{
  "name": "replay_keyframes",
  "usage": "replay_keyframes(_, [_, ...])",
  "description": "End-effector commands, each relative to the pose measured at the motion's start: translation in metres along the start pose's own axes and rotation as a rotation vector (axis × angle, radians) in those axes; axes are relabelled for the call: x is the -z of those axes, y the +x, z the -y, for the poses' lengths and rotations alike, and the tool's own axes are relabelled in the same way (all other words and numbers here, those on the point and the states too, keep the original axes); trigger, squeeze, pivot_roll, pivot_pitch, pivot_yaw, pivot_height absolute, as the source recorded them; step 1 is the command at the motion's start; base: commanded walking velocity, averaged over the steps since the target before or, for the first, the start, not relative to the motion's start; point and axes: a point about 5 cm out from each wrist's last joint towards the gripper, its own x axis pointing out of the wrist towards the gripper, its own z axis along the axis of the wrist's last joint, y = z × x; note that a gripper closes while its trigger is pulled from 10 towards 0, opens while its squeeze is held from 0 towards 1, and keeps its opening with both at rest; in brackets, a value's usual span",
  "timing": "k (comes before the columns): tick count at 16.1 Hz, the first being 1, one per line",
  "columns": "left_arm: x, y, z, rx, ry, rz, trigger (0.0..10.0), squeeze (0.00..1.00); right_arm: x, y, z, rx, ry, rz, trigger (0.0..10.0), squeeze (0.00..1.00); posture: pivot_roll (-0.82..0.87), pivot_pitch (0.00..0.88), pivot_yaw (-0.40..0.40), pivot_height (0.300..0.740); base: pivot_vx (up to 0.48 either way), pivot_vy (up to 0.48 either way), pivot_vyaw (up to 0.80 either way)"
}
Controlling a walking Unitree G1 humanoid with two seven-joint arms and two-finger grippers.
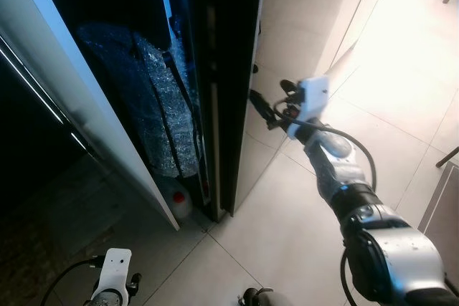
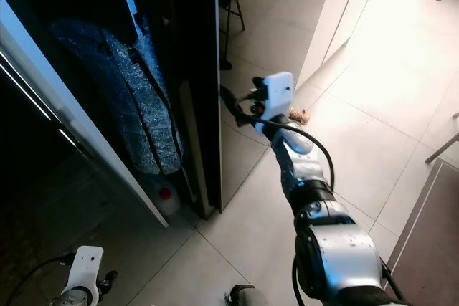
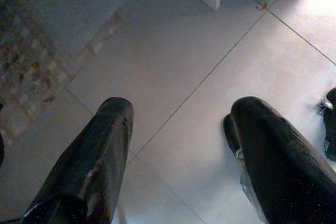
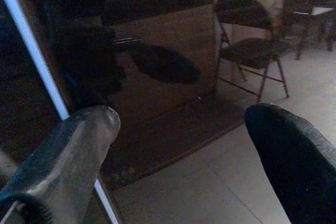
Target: Restocking fridge
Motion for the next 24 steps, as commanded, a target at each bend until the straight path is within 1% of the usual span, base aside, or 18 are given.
replay_keyframes(1, [0.012, -0.003, -0.003, -0.011, 0.0, -0.04, 10.0, 0.0, -0.003, 0.007, -0.008, -0.04, -0.019, 0.0, 10.0, 0.0, -0.12, 0.151, -0.014, 0.74, 0.0, 0.0, 0.0])
replay_keyframes(3, [0.011, -0.003, -0.002, -0.01, 0.0, -0.037, 10.0, 0.0, -0.004, 0.009, -0.011, -0.047, -0.025, -0.006, 10.0, 0.0, -0.12, 0.151, -0.014, 0.74, 0.0, 0.0, 0.0])
replay_keyframes(5, [0.01, -0.002, -0.001, -0.009, -0.003, -0.032, 10.0, 0.0, -0.015, 0.018, -0.014, -0.046, -0.014, 0.016, 10.0, 0.0, -0.11, 0.145, -0.018, 0.74, 0.0, 0.0, 0.0])
replay_keyframes(8, [0.011, -0.003, 0.0, -0.009, -0.007, -0.033, 10.0, 0.0, -0.023, 0.029, -0.025, -0.066, -0.011, 0.02, 10.0, 0.0, -0.1, 0.148, -0.024, 0.74, 0.0, 0.0, 0.0])
replay_keyframes(10, [0.013, -0.003, 0.0, -0.01, -0.009, -0.037, 10.0, 0.0, -0.024, 0.034, -0.031, -0.079, -0.001, 0.02, 10.0, 0.0, -0.1, 0.149, -0.03, 0.74, 0.0, 0.0, 0.0])
replay_keyframes(11, [0.014, -0.004, 0.001, -0.009, -0.012, -0.038, 10.0, 0.0, -0.024, 0.037, -0.037, -0.097, -0.001, 0.013, 10.0, 0.0, -0.09, 0.15, -0.033, 0.74, 0.0, 0.0, 0.0])
replay_keyframes(17, [0.016, -0.004, 0.001, -0.01, -0.018, -0.04, 10.0, 0.0, -0.03, 0.046, -0.049, -0.121, 0.005, 0.011, 10.0, 0.0, -0.07, 0.146, -0.041, 0.74, 0.0, 0.0, 0.0])
replay_keyframes(21, [0.013, -0.004, -0.001, -0.02, -0.02, -0.031, 10.0, 0.0, -0.037, 0.054, -0.062, -0.145, 0.015, 0.019, 10.0, 0.0, -0.05, 0.131, -0.04, 0.74, 0.0, 0.0, 0.0])
replay_keyframes(24, [0.011, -0.003, 0.0, -0.018, -0.02, -0.025, 10.0, 0.0, -0.04, 0.058, -0.068, -0.151, 0.021, 0.02, 10.0, 0.0, -0.04, 0.128, -0.041, 0.74, 0.0, 0.0, 0.0])
